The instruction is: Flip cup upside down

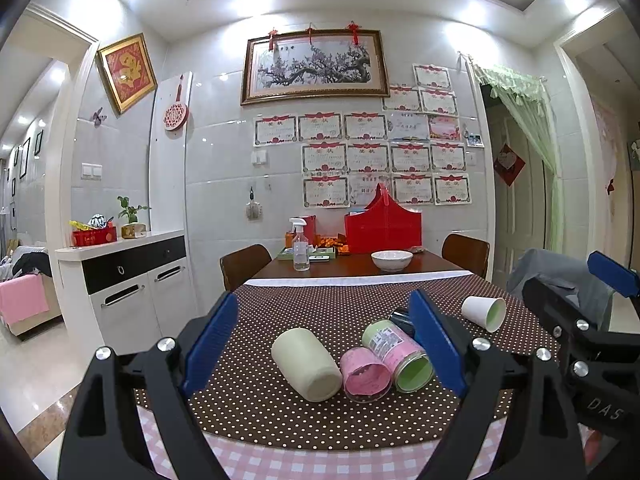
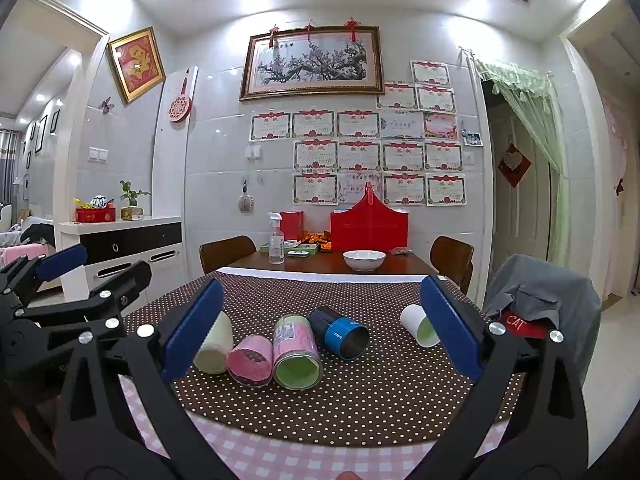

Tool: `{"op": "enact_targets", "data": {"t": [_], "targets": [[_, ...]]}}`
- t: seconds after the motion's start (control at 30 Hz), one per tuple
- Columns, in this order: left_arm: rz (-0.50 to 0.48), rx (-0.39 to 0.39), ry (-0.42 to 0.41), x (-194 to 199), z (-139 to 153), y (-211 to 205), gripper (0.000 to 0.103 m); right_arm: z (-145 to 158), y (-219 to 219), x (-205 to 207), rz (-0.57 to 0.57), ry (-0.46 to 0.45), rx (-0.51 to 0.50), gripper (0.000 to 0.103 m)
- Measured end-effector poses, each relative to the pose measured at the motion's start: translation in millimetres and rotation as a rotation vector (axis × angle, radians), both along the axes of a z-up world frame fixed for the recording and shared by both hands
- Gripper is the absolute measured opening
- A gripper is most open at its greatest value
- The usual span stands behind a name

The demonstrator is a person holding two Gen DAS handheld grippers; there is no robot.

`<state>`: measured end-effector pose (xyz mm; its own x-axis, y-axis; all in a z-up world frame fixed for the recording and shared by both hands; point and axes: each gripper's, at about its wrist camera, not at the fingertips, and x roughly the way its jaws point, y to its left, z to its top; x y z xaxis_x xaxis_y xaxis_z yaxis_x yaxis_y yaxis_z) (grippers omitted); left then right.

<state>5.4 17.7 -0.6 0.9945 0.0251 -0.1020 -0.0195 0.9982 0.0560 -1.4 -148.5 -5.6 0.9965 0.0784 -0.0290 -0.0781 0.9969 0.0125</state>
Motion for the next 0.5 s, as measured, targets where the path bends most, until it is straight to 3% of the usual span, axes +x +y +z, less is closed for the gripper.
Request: {"op": "enact_targets", "data": {"t": [0.5], "targets": [[0.028,-0.013,0.072,30.4,-11.4,16.2,0.086,-4.1,13.6,32.2,0.048,0.050,0.008,0.097]]}}
